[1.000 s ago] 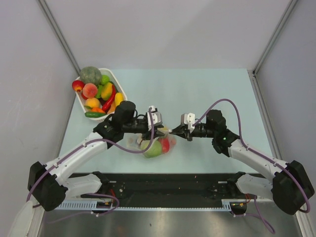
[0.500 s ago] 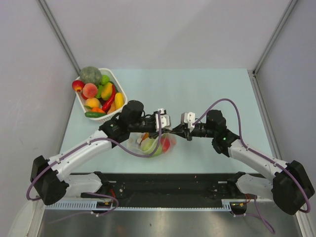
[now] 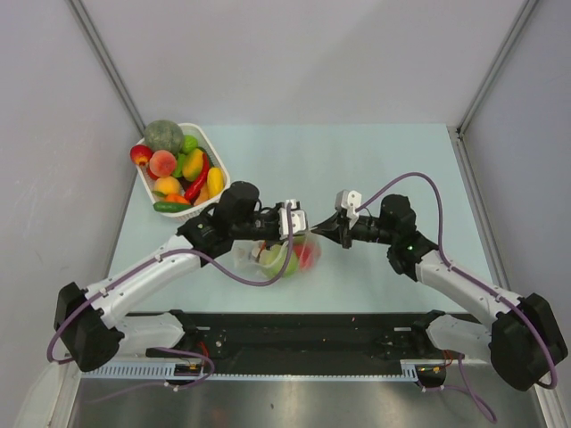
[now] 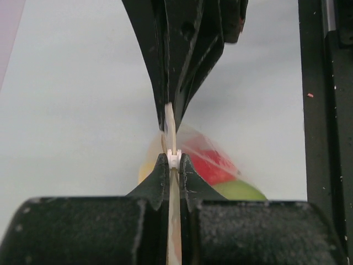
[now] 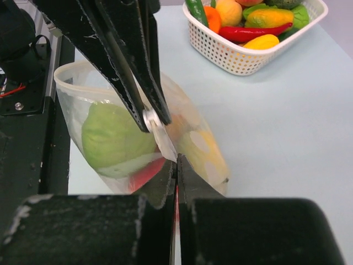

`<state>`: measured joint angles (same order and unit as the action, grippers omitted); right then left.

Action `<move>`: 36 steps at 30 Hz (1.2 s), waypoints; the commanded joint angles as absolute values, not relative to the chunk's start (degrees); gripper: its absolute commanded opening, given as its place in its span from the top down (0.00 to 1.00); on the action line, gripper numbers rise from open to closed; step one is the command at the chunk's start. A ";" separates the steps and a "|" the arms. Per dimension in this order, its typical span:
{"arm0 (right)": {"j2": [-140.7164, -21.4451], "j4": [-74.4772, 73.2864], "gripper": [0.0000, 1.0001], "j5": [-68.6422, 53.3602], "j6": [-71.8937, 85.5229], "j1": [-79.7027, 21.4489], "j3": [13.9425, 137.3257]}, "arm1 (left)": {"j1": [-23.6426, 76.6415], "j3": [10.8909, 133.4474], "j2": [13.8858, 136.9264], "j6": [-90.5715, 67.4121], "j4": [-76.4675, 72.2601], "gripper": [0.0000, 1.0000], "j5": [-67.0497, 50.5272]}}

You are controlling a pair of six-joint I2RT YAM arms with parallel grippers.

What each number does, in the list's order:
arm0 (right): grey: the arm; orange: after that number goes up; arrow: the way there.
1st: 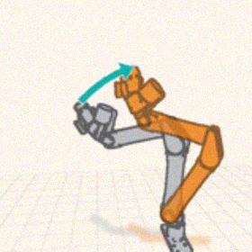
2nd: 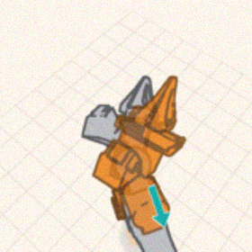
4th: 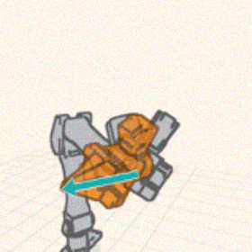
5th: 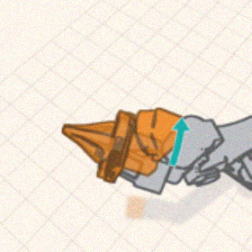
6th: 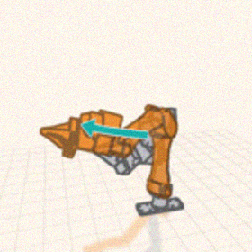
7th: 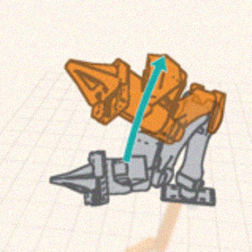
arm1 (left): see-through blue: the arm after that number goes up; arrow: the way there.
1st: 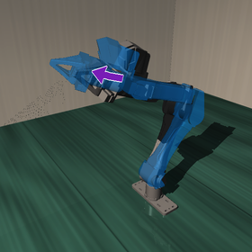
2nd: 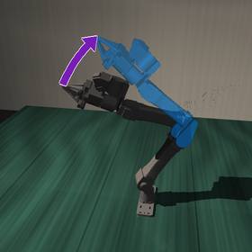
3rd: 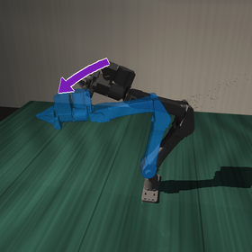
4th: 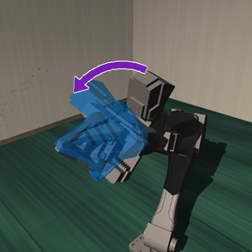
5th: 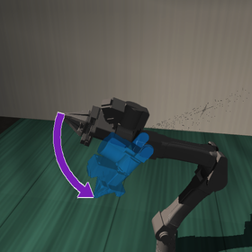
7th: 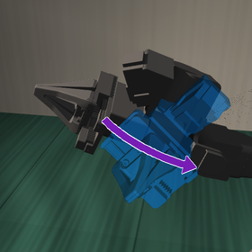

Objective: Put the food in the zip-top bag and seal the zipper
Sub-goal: Zip the zipper food storage bag at the center of the board.

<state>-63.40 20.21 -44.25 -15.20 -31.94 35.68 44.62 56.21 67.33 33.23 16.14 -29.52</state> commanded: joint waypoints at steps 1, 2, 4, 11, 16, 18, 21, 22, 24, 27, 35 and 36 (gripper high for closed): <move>-60.74 25.49 1.00 -43.42 -11.60 -29.36 36.39 | 42.28 57.04 65.22 34.28 22.49 0.99 -28.04; -60.56 25.14 1.00 -43.50 -11.51 -29.09 36.39 | 41.75 57.13 65.04 34.28 22.94 0.99 -27.95; -60.03 24.96 1.00 -43.42 -11.34 -28.48 35.95 | 40.35 57.39 64.25 34.80 24.68 1.00 -27.34; -58.27 22.33 1.00 -43.77 -11.69 -24.88 34.63 | 36.65 58.54 60.74 37.61 30.66 1.00 -26.72; -57.75 21.88 1.00 -42.72 -11.25 -22.59 34.63 | 35.77 57.31 59.33 38.94 31.90 1.00 -25.75; -57.48 21.62 1.00 -42.54 -11.25 -21.71 34.63 | 35.07 57.13 59.33 38.94 32.52 1.00 -25.93; -57.04 20.74 1.00 -42.54 -11.51 -19.87 34.72 | 34.37 57.04 59.41 39.37 33.13 1.00 -25.58; -56.78 20.22 1.00 -42.63 -11.60 -19.43 34.72 | 34.19 57.04 59.50 39.46 33.13 1.00 -25.49; -56.52 19.87 1.00 -42.80 -11.60 -18.28 34.72 | 33.75 56.87 59.41 40.08 33.66 1.00 -25.40; -56.16 19.42 1.00 -42.72 -11.34 -17.14 34.54 | 33.22 56.34 59.33 40.51 34.19 1.00 -24.96; -55.90 19.07 1.00 -43.24 -11.60 -14.42 34.10 | 31.73 54.41 58.01 43.59 36.30 1.00 -23.56; -55.81 18.99 1.00 -43.33 -11.69 -14.15 34.10 | 31.47 54.32 57.92 43.77 36.73 1.00 -23.47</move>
